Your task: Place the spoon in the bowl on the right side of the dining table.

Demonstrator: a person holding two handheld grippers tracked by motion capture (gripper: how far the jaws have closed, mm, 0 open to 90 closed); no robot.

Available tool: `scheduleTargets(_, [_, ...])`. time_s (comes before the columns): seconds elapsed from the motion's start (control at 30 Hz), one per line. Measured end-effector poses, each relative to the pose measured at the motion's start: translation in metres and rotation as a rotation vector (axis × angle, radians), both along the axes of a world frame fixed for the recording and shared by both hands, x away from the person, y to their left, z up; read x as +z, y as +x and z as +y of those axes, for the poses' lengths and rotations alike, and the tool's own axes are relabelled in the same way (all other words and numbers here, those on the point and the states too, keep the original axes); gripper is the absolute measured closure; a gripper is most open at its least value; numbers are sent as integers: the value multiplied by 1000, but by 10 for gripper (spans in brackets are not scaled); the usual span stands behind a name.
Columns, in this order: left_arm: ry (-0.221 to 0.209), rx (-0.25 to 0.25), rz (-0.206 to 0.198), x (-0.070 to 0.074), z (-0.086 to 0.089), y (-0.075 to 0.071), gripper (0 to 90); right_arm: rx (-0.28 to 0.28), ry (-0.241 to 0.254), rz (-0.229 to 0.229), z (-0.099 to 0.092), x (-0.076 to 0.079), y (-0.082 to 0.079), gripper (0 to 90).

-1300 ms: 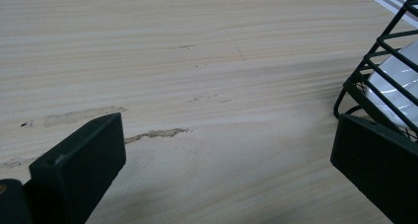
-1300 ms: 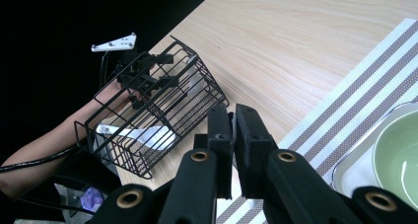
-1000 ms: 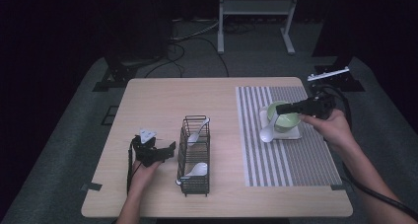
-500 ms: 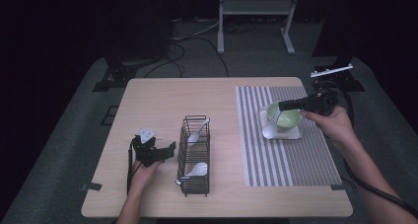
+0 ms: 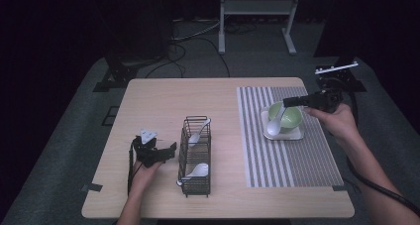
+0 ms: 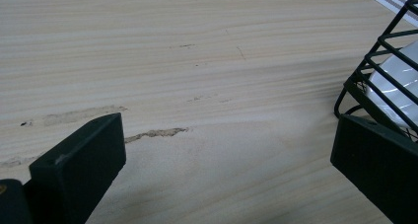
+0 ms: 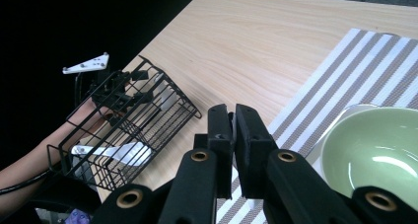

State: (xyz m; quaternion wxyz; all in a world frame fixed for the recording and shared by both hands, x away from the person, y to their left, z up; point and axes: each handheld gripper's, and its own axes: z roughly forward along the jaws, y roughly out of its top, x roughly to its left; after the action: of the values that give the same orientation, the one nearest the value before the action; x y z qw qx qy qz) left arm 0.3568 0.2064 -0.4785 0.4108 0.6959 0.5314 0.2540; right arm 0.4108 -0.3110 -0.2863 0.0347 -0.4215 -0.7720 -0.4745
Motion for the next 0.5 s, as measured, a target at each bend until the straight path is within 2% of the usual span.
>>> scheduleTargets(0.5, [-5,1,-3,0,0,0,0,-47,-18,-3,-7,0,10,856])
